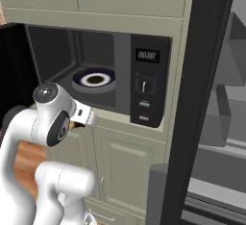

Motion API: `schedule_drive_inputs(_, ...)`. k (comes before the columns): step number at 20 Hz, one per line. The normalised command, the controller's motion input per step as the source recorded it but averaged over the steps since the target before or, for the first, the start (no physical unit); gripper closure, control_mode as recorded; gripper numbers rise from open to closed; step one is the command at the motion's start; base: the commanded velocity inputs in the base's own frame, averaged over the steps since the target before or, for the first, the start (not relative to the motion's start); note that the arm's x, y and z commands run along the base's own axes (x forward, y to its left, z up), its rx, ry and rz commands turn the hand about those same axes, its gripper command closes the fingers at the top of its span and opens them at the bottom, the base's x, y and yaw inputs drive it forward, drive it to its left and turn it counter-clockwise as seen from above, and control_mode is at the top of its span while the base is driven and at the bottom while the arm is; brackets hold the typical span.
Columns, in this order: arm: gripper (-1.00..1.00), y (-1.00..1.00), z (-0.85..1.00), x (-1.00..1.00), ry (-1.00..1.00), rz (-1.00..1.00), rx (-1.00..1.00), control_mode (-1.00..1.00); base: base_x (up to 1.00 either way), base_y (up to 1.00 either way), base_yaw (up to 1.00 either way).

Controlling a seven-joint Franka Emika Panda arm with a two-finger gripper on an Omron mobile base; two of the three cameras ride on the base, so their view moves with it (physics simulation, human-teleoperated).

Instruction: Transport the steak from the fridge to the microwave and turn on the microwave.

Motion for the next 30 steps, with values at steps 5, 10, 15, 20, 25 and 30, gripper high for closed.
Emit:
schedule_drive_inputs(5,1.00,0.00,0.00,0.00,0.00,0.00,0.00,1.00,0.00,0.27,0.03)
schedule_drive_inputs(10,1.00,0.00,0.00,0.00,0.00,0.00,0.00,1.00,0.02,0.32,0.07)
schedule_drive_inputs(15,1.00,0.00,0.00,0.00,0.00,0.00,0.00,1.00,0.02,0.28,0.08)
schedule_drive_inputs(20,1.00,0.22,-0.14,0.12,0.00,0.09,-0.11,-1.00,0.00,0.00,0.00)
schedule_drive_inputs(25,1.00,0.15,-0.09,0.31,0.00,0.11,-0.08,-1.00,0.00,0.00,0.00)
schedule_drive_inputs(30,1.00,0.03,0.00,0.34,-0.06,0.06,-0.03,-1.00,0.00,0.00,0.00)
